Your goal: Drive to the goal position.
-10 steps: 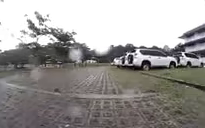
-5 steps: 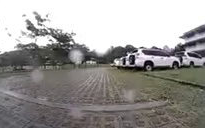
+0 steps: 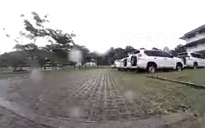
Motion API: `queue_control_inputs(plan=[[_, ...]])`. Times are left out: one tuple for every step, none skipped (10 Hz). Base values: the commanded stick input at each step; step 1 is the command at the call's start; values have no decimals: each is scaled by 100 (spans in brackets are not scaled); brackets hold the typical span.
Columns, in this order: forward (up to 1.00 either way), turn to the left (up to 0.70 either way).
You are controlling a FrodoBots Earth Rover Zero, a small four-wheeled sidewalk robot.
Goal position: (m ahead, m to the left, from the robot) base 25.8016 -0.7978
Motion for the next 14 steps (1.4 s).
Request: queue_control_inputs(plan=[[85,0],[85,0],[85,0],[85,0],[85,0],[85,0],[85,0],[85,0],[85,0],[85,0],[85,0],[85,0],[85,0],[85,0]])
